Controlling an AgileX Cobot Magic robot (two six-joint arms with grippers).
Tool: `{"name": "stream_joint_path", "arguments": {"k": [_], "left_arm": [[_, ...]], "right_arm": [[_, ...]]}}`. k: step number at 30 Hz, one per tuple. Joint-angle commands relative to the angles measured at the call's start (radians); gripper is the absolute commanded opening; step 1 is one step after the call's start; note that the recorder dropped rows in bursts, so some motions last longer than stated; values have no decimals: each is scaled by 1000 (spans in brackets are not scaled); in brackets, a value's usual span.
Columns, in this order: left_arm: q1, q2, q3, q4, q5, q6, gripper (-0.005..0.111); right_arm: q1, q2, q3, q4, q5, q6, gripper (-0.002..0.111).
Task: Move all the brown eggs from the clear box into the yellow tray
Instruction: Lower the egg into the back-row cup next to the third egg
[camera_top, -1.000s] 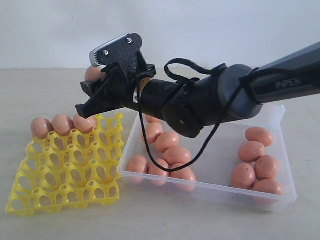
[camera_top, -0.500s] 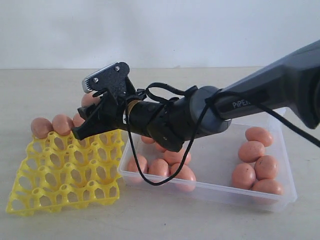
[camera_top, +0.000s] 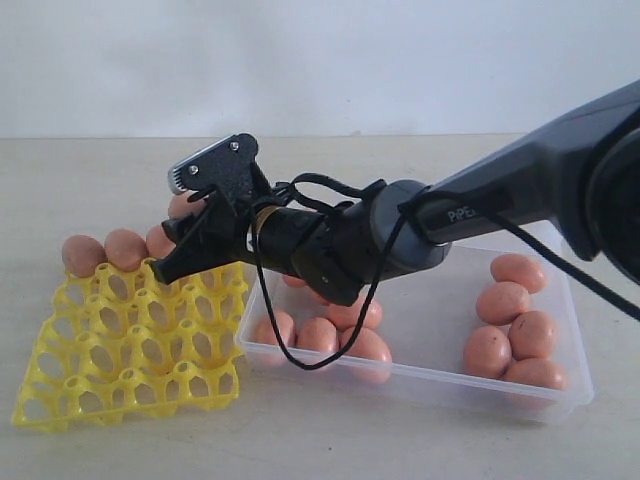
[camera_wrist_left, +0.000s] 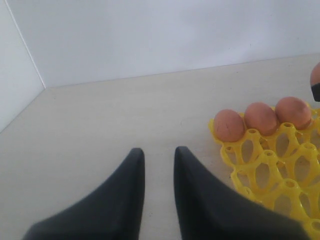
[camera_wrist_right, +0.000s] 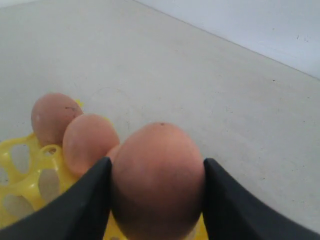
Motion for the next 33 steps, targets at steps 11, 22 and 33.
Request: {"name": "stream_joint_path", "arguments": {"k": [11, 22, 33], "left_arm": [[2, -2, 4, -2, -2, -2, 22], [2, -2, 4, -2, -2, -2, 22], [2, -2, 4, -2, -2, -2, 22]], "right_arm": [[-37, 10, -8, 13, 43, -10, 0], [-27, 23, -18, 11, 23, -2, 0], [-23, 25, -18, 11, 17, 1, 0]]}}
